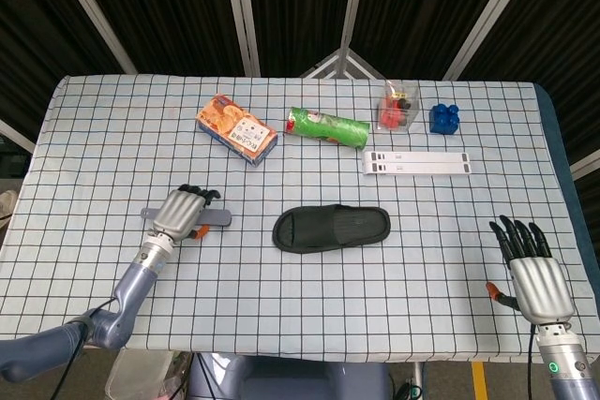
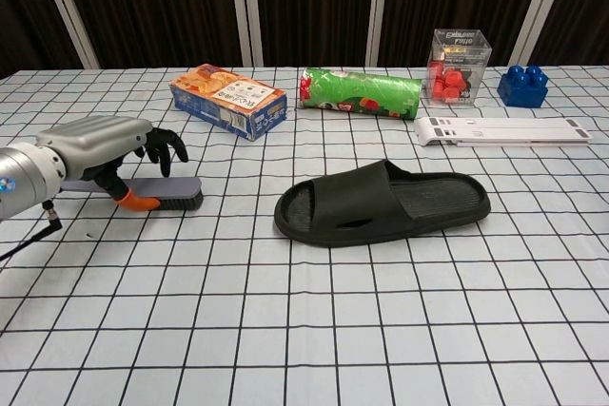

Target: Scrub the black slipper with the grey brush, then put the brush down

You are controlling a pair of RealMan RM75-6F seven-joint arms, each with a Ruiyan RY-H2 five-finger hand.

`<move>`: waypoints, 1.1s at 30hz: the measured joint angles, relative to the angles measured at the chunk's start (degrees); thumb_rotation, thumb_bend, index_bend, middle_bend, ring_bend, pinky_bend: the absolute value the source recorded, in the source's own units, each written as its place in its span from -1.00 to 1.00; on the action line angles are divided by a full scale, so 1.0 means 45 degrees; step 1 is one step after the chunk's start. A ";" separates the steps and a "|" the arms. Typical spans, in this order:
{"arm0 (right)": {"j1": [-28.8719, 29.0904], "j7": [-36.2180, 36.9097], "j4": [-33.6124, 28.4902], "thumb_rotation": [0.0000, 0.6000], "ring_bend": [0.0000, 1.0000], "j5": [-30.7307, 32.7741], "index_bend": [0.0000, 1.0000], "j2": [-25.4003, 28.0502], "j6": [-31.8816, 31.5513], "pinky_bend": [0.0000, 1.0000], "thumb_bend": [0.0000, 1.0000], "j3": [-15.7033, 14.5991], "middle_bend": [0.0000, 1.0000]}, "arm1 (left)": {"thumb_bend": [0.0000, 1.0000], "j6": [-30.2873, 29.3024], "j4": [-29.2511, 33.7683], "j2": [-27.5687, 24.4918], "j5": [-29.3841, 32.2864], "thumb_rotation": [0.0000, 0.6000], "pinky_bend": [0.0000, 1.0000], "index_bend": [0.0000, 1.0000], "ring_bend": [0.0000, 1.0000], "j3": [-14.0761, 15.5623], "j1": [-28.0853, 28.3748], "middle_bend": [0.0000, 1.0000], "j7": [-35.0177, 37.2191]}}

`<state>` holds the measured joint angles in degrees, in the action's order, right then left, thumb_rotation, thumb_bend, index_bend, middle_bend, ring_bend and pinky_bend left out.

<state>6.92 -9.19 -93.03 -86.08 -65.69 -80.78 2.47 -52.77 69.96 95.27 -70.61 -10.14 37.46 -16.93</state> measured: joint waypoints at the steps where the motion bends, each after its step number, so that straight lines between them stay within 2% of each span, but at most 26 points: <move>1: 0.0002 0.0002 0.0008 1.00 -1.00 0.0019 -1.00 -0.0007 0.0012 -1.00 -0.48 0.0001 -1.00 | -0.36 0.0003 -0.0007 0.0017 0.0002 1.00 -0.48 -0.46 -0.43 0.0021 0.0022 -0.25 -0.0013; 8: 0.0016 -0.0031 -0.0034 1.00 -1.00 0.0121 -1.00 0.0014 0.0071 -1.00 -0.48 0.0019 -1.00 | -0.36 -0.0236 0.0049 0.0058 -0.0121 1.00 -0.47 -0.43 -0.39 0.0104 0.0042 -0.21 0.0023; 28: 0.0013 -0.0082 -0.0160 1.00 -1.00 0.0174 -1.00 0.0092 0.0097 -1.00 -0.48 -0.0009 -1.00 | -0.20 -0.0595 0.0083 0.0038 -0.0236 1.00 -0.41 -0.32 -0.29 0.0323 0.0076 -0.09 -0.0035; 31: 0.0007 -0.0080 -0.0167 1.00 -1.00 0.0186 -1.00 0.0111 0.0084 -1.00 -0.48 -0.0005 -1.00 | -0.11 -0.0559 0.0025 0.0039 -0.0208 1.00 -0.34 -0.22 -0.23 0.0369 0.0075 -0.02 -0.0029; 33: 0.0006 -0.0067 -0.0173 1.00 -1.00 0.0203 -1.00 0.0116 0.0084 -1.00 -0.48 0.0003 -1.00 | 0.05 -0.0547 -0.0029 0.0052 -0.0199 1.00 -0.32 -0.18 -0.22 0.0385 0.0076 0.00 -0.0004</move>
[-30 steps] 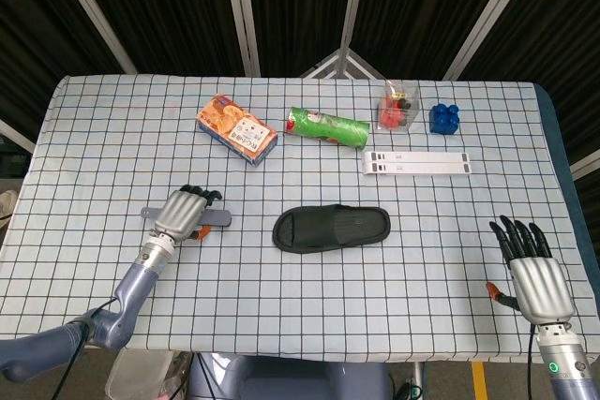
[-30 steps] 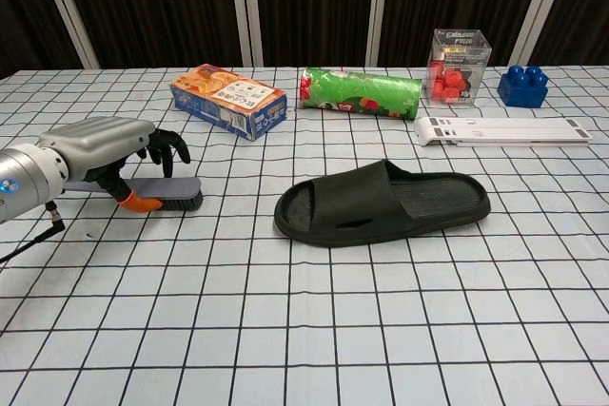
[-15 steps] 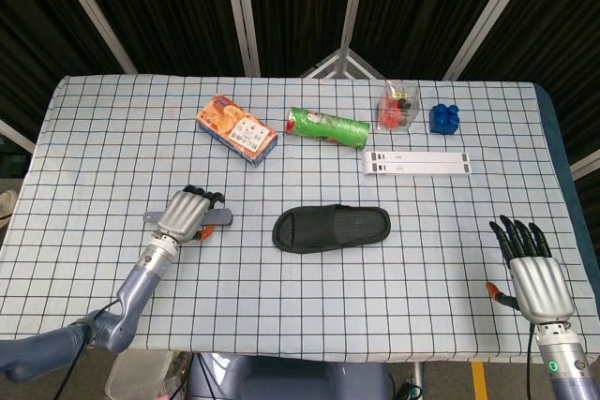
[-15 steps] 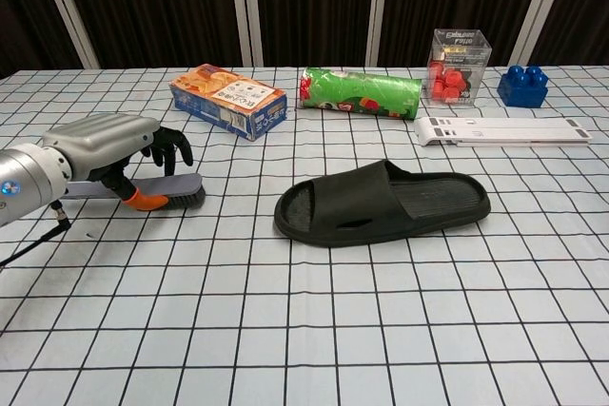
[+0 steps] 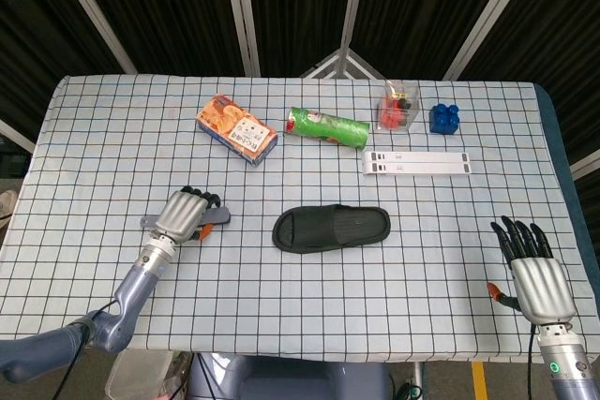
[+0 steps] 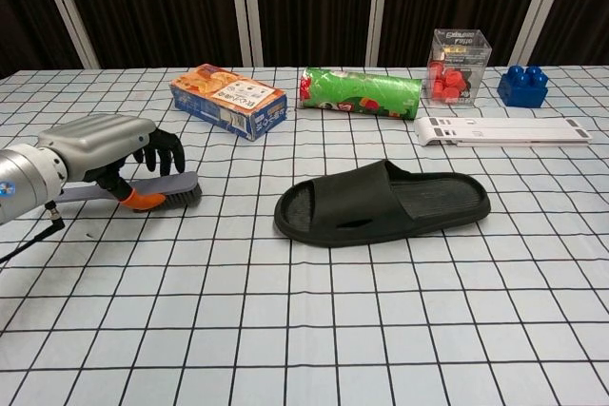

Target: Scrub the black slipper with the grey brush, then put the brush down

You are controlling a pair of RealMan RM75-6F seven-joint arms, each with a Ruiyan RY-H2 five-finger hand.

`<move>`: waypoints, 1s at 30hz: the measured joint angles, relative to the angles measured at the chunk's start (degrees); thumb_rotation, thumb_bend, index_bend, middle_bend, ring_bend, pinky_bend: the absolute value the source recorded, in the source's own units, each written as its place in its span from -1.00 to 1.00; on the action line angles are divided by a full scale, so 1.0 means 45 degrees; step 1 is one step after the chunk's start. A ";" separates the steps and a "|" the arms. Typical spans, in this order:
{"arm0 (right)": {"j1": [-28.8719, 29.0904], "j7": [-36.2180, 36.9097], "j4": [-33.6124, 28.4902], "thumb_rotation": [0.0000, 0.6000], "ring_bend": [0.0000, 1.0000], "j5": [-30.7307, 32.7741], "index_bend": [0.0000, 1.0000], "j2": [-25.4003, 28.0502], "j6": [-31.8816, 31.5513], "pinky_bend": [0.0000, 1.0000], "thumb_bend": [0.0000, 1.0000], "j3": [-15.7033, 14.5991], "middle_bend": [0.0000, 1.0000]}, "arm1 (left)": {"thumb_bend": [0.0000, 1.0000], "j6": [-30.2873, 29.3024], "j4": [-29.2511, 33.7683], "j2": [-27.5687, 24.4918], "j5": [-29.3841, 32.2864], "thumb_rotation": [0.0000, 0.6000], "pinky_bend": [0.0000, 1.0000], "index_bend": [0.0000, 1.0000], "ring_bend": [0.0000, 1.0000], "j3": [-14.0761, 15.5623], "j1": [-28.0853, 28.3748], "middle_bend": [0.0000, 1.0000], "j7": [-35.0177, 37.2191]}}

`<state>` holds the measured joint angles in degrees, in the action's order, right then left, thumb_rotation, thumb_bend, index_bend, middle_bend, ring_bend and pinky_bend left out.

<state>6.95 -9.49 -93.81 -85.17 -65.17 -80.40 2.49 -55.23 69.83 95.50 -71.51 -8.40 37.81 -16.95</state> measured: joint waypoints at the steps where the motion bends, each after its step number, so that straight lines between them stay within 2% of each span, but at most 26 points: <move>1: 0.0002 0.0001 -0.0002 1.00 -1.00 0.0005 -1.00 0.0002 0.0003 -1.00 -0.48 0.0002 -1.00 | 0.09 0.0010 -0.0048 0.0018 0.0010 1.00 -0.32 -0.18 -0.22 0.0012 0.0002 0.00 0.0005; 7: 0.0015 0.0013 -0.0005 1.00 -1.00 0.0008 -1.00 0.0008 0.0034 -1.00 -0.48 -0.0008 -1.00 | 0.17 0.0193 -0.0184 0.0084 0.0160 1.00 -0.31 -0.18 -0.22 0.0064 0.0037 0.00 0.0032; 17: 0.0019 0.0031 -0.0041 1.00 -1.00 0.0045 -1.00 0.0035 0.0078 -1.00 -0.48 -0.0018 -1.00 | 0.39 -0.0044 -0.0231 0.0161 0.0059 1.00 -0.17 -0.08 -0.11 0.0078 -0.0012 0.09 0.0280; 30: 0.0067 0.0124 -0.0075 1.00 -1.00 0.0042 -1.00 0.0067 0.0137 -1.00 -0.48 -0.0009 -1.00 | 0.44 -0.0525 -0.0965 0.0578 -0.0121 1.00 -0.07 -0.01 -0.02 0.0162 -0.0165 0.17 0.0313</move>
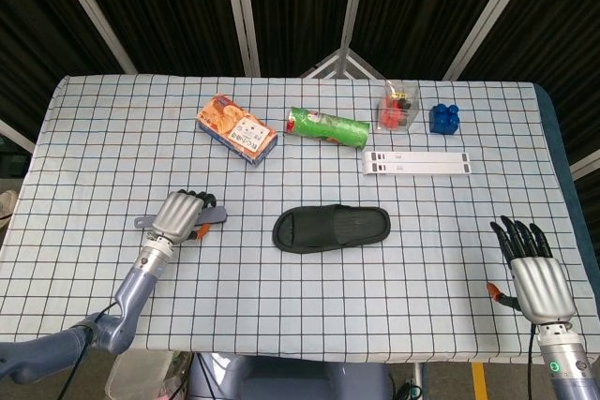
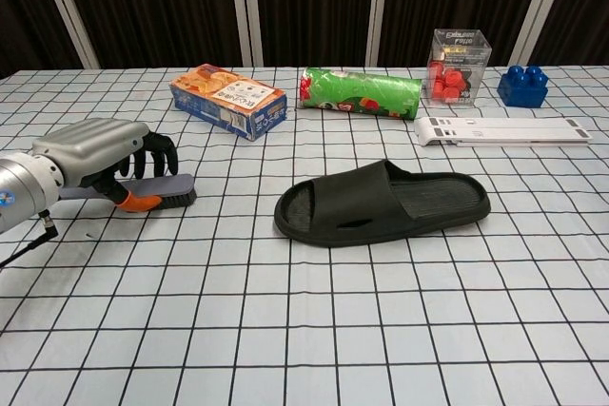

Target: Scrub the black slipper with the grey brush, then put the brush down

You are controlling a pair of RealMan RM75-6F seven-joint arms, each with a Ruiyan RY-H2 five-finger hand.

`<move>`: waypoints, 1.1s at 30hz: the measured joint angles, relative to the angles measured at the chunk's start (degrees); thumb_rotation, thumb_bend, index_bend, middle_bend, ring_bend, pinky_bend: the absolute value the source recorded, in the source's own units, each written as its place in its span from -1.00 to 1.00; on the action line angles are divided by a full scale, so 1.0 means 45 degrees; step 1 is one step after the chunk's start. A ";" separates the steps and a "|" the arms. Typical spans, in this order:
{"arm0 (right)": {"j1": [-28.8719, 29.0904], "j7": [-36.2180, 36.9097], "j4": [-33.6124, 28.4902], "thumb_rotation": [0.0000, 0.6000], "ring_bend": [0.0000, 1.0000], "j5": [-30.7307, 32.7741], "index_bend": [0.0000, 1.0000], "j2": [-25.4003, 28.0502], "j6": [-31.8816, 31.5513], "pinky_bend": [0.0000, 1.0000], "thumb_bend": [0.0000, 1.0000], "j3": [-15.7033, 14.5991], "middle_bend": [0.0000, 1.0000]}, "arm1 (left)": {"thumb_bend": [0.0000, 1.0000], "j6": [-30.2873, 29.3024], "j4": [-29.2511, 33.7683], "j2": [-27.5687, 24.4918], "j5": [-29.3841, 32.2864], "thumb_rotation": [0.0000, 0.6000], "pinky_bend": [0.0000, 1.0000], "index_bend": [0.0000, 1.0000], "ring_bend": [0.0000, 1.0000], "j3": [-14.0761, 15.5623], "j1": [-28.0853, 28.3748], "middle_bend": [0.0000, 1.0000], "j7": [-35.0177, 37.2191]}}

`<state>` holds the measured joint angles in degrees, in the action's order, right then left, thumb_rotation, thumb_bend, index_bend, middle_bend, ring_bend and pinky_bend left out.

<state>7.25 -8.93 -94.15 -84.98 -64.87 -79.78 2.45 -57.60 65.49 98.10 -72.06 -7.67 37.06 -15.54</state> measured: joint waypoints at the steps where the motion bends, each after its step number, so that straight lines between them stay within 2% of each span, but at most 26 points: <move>1: 0.0008 0.0004 0.0000 1.00 -1.00 -0.0005 -1.00 -0.0002 0.0008 -1.00 -0.48 0.0000 -1.00 | 0.45 0.0009 -0.0047 0.0025 -0.0006 1.00 -0.05 0.00 -0.01 0.0005 0.0000 0.18 0.0029; 7: 0.0012 -0.0028 0.0046 1.00 -1.00 -0.0107 -1.00 -0.0067 -0.0076 -1.00 -0.48 -0.0003 -1.00 | 0.54 -0.0004 -0.0232 0.0139 -0.0117 1.00 0.01 0.05 0.05 -0.0027 0.0034 0.24 0.0343; 12: 0.0020 -0.0115 0.0113 1.00 -1.00 -0.0312 -1.00 -0.0177 -0.0151 -1.00 -0.48 -0.0049 -1.00 | 0.54 -0.0086 0.0256 -0.0047 -0.0394 1.00 0.01 0.05 0.05 -0.0158 0.0170 0.24 0.0772; 18: 0.0196 -0.0460 0.0324 1.00 -1.00 -0.0960 -1.00 -0.0626 -0.0173 -1.00 -0.32 -0.0182 -1.00 | 0.54 0.0617 0.1497 -0.0766 -0.0220 1.00 0.01 0.05 0.05 -0.0670 0.0653 0.24 0.1189; 23: 0.0746 -0.1173 0.0429 1.00 -1.00 -0.1406 -1.00 -0.1087 0.0543 -1.00 -0.26 -0.0286 -0.99 | 0.54 0.1113 0.2326 -0.1325 0.0272 1.00 0.01 0.05 0.06 -0.1268 0.1074 0.23 0.1359; 26: 0.1271 -0.1482 0.0478 1.00 -1.00 -0.1728 -1.00 -0.1462 0.1294 -0.99 -0.08 -0.0361 -0.94 | 0.54 0.1467 0.2662 -0.1486 0.0579 1.00 0.01 0.05 0.06 -0.1474 0.1291 0.23 0.1399; 28: 0.1655 -0.1519 0.0538 1.00 -0.98 -0.2001 -1.00 -0.1731 0.1776 -0.94 0.13 -0.0420 -0.90 | 0.54 0.1746 0.2987 -0.1620 0.0859 1.00 0.01 0.05 0.06 -0.1633 0.1470 0.23 0.1400; 30: 0.2116 -0.1433 0.0674 1.00 -0.95 -0.2380 -1.00 -0.2091 0.2202 -0.89 0.26 -0.0483 -0.87 | 0.54 0.1922 0.3256 -0.1708 0.1103 1.00 0.01 0.05 0.06 -0.1773 0.1662 0.23 0.1337; 33: 0.2640 -0.1203 0.1077 1.00 -0.92 -0.2953 -1.00 -0.2688 0.2572 -0.85 0.37 -0.0595 -0.84 | 0.54 0.2112 0.3476 -0.1713 0.1425 1.00 0.01 0.05 0.06 -0.1919 0.1947 0.23 0.1106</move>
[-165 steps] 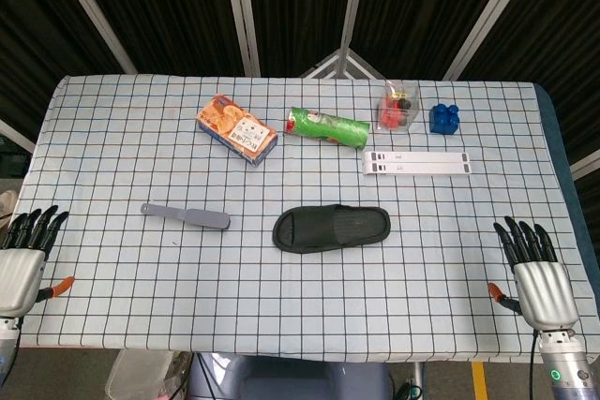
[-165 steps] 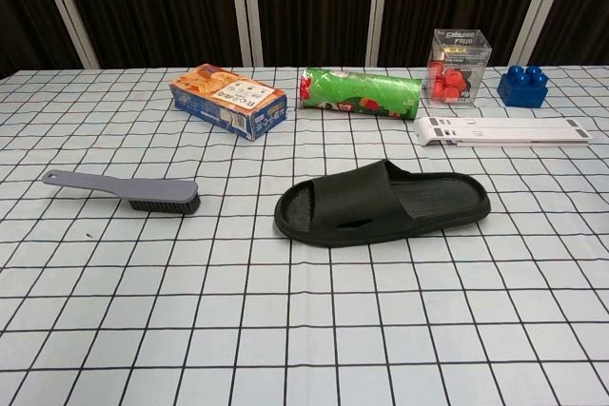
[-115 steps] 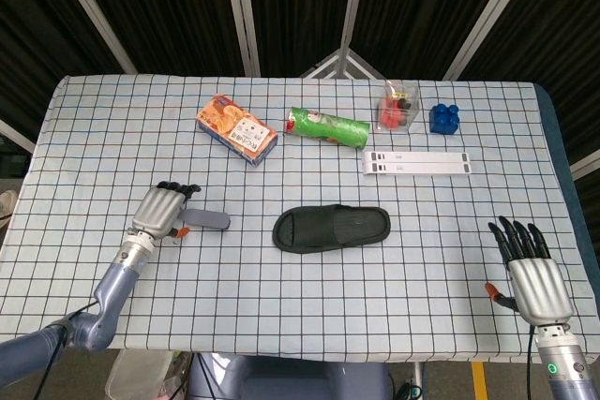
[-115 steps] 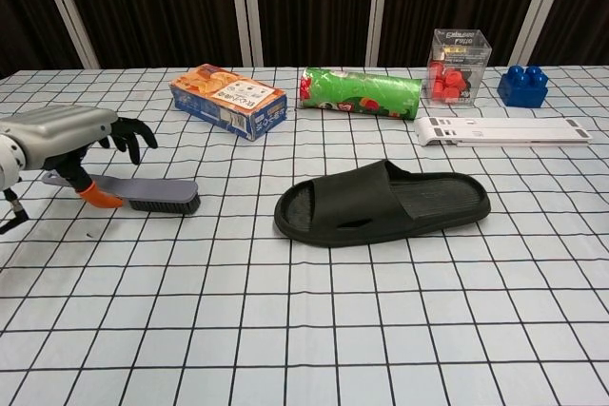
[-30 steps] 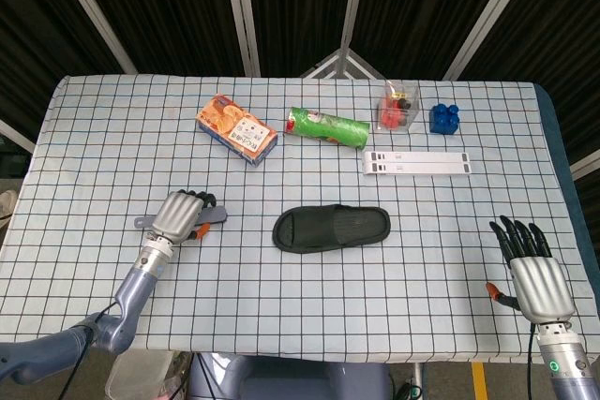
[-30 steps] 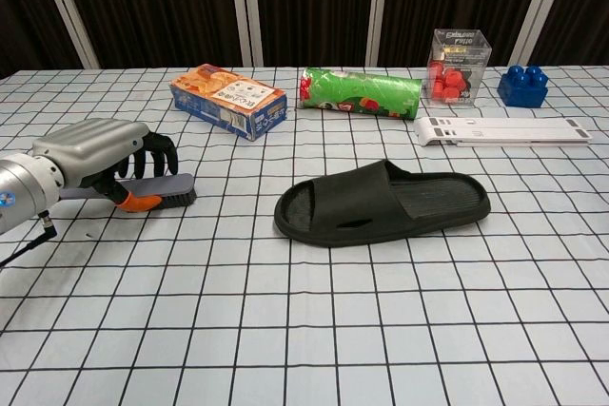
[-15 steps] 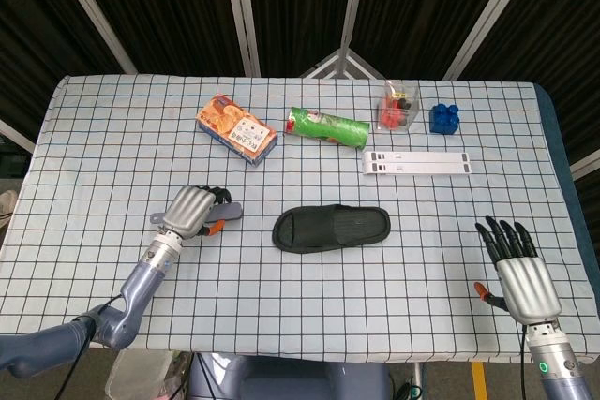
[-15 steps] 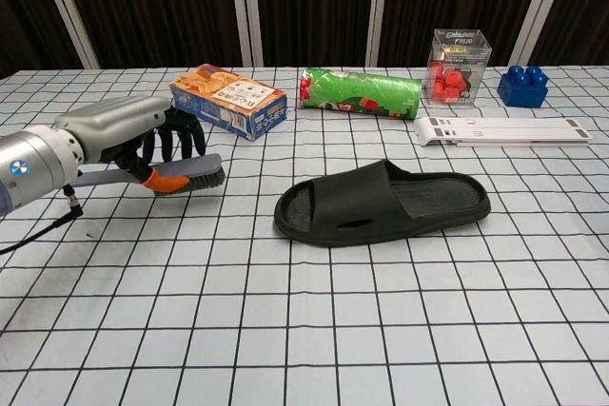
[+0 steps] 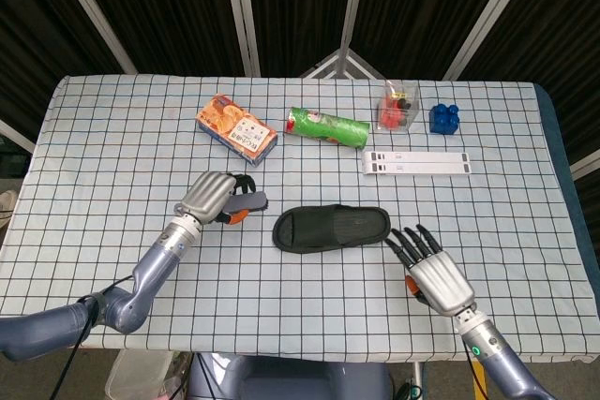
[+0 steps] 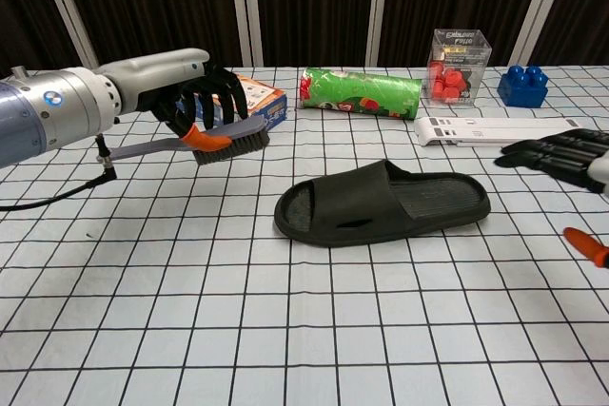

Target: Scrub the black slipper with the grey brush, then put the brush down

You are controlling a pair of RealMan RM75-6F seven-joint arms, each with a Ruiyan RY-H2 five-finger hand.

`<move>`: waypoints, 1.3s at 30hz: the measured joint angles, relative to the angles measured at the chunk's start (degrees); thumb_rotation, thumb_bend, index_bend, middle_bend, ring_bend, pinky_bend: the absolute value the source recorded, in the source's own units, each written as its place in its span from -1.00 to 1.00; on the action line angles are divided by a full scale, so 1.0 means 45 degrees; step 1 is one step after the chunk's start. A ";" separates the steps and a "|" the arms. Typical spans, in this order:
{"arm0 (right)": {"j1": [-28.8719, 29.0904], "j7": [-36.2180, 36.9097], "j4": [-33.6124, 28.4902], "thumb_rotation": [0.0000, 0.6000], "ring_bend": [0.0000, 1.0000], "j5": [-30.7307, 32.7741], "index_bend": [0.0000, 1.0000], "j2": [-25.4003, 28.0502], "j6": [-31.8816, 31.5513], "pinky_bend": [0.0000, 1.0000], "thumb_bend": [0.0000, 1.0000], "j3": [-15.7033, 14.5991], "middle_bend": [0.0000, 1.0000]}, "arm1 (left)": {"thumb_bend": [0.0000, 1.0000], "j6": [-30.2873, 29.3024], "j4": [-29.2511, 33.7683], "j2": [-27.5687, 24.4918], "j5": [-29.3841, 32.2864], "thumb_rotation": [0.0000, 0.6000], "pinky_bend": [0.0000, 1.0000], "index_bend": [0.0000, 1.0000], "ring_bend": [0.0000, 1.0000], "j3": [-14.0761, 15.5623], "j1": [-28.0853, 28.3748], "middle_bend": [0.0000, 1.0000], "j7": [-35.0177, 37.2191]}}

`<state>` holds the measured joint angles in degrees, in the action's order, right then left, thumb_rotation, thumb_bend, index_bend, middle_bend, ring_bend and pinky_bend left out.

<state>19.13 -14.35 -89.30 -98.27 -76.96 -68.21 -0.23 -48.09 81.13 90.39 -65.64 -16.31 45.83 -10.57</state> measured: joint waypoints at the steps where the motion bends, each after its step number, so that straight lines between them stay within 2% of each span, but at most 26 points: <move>1: 0.0134 0.0110 0.0158 1.00 -0.92 -0.0152 -1.00 -0.0183 0.0090 -0.85 0.38 -0.0041 -0.84 | 0.54 0.0061 0.0021 0.0035 0.0135 1.00 0.01 0.05 0.06 -0.0034 0.0093 0.23 -0.0093; 8: 0.1106 0.0822 0.1131 1.00 -0.92 -0.0763 -1.00 -0.1454 0.1154 -0.85 0.38 -0.0320 -0.85 | 0.52 0.0280 -0.0178 0.0525 0.0946 1.00 0.01 0.05 0.05 -0.0161 0.0728 0.23 -0.0903; 20: 0.2204 0.0950 0.1748 1.00 -0.92 -0.0605 -1.00 -0.3096 0.2178 -0.85 0.38 -0.0085 -0.85 | 0.50 0.0539 -0.0538 0.1341 0.2073 1.00 0.01 0.04 0.06 -0.0197 0.1652 0.22 -0.1705; 31: 0.2888 0.0738 0.2084 1.00 -0.92 0.0040 -1.00 -0.3402 0.2727 -0.85 0.38 0.0409 -0.85 | 0.50 0.0535 -0.0900 0.1791 0.2421 1.00 0.01 0.04 0.05 -0.0088 0.2147 0.22 -0.2029; 39: 0.3207 0.0606 0.2246 1.00 -0.92 0.0338 -1.00 -0.3331 0.3078 -0.85 0.38 0.0374 -0.85 | 0.50 0.0621 -0.1303 0.2220 0.2528 1.00 0.01 0.04 0.05 -0.0073 0.2517 0.23 -0.2075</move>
<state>33.56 -11.62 -79.19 -96.75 -91.95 -54.36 1.45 -45.30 75.27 100.39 -54.27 -16.64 57.16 -19.90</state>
